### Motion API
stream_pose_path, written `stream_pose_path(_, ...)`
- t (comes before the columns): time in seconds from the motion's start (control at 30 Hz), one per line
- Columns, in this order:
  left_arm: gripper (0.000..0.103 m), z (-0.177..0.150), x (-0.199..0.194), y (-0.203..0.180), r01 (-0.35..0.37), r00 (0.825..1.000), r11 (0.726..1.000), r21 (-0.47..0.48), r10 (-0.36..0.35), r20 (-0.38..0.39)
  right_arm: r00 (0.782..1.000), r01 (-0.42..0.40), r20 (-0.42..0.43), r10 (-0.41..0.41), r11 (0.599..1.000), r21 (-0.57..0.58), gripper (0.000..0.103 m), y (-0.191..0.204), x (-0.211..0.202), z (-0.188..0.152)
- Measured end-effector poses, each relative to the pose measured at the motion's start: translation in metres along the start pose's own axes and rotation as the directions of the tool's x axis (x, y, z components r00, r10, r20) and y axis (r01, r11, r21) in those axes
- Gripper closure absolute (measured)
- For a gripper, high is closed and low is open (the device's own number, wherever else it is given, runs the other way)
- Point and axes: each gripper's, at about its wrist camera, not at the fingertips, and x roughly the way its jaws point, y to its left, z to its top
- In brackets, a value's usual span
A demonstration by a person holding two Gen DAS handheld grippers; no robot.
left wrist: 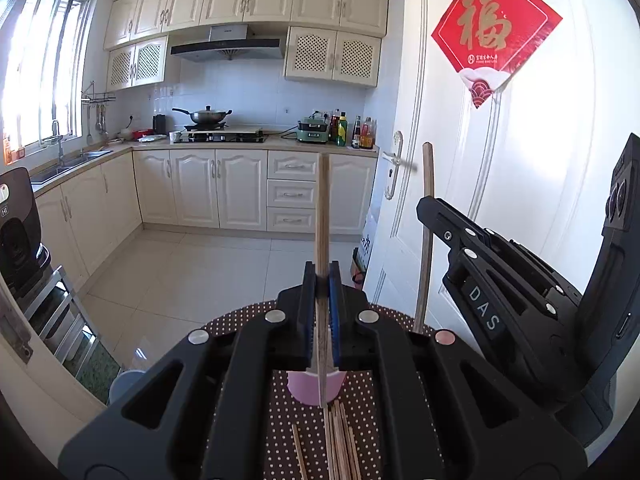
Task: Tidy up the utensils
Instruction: 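Lift the chopstick with the left tool and carry it over the pink cup, then lower the chopstick into the pink cup and open the left tool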
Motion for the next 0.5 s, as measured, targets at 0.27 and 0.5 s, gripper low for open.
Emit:
stream_pose_path(0.27,0.096,0.019,0.024,-0.001,-0.017,1.000,1.000,0.006,0.017,0.024,0.999,-0.006,0.032,0.005,0.999,0.034,0.099,-0.013,0.030,0.014)
stream_pose_path(0.5,0.096,0.023,0.054,0.003,-0.016,1.000,1.000,-0.005,0.016,0.012,0.998,-0.019,0.063,0.016,0.999,0.051,0.099,-0.020,0.057,0.013)
